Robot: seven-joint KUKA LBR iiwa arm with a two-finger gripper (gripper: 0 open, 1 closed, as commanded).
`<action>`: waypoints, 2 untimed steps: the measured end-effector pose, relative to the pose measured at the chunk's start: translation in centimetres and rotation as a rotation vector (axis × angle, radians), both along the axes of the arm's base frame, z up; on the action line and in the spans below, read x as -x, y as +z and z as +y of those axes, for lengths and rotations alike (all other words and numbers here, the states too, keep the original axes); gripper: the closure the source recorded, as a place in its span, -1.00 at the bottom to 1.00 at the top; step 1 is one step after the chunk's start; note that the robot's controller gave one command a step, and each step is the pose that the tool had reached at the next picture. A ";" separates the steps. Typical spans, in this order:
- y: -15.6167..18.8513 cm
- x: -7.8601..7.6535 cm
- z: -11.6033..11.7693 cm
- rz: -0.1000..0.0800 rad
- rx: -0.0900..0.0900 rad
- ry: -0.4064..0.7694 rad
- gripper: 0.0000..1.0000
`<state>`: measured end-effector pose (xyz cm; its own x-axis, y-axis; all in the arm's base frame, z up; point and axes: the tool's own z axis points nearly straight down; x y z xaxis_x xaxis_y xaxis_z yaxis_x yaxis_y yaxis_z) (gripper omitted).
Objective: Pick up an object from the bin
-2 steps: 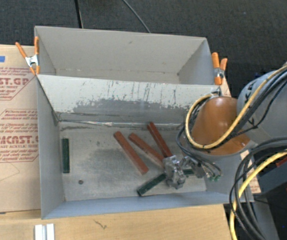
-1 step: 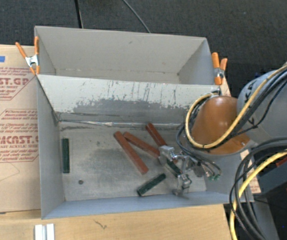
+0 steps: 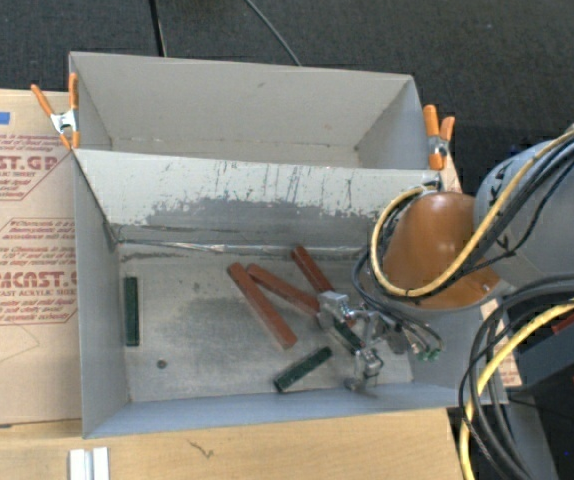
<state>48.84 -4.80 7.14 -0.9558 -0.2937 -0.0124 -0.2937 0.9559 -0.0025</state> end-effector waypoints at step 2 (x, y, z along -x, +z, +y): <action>-0.1 -0.1 5.4 0.012 -0.002 -0.102 1.00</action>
Offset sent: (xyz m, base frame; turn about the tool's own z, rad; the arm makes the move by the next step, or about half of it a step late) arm 0.0036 0.0276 -0.0014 0.1660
